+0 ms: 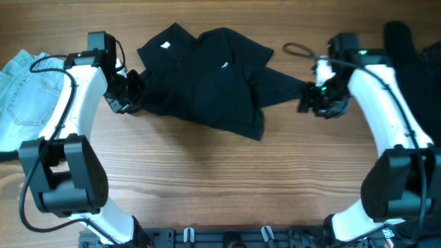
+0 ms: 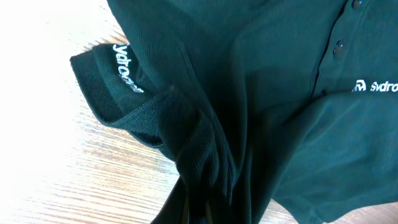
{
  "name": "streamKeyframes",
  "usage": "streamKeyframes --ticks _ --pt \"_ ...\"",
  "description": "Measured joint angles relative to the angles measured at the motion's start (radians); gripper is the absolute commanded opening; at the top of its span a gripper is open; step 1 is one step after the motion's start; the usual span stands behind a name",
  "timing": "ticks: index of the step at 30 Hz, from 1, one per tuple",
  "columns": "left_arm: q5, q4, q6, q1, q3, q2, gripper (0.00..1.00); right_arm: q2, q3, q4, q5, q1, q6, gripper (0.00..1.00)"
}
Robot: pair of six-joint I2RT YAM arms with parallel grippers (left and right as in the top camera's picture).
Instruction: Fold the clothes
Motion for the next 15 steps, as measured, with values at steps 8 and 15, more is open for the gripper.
streamKeyframes --ticks 8,15 --pt "-0.01 -0.001 0.0 0.0 0.0 0.0 0.04 0.016 -0.246 0.496 -0.039 0.203 0.118 0.57" --pt "-0.011 0.0 0.0 0.0 0.0 0.0 0.04 0.134 -0.255 0.559 -0.045 0.231 0.182 0.41"
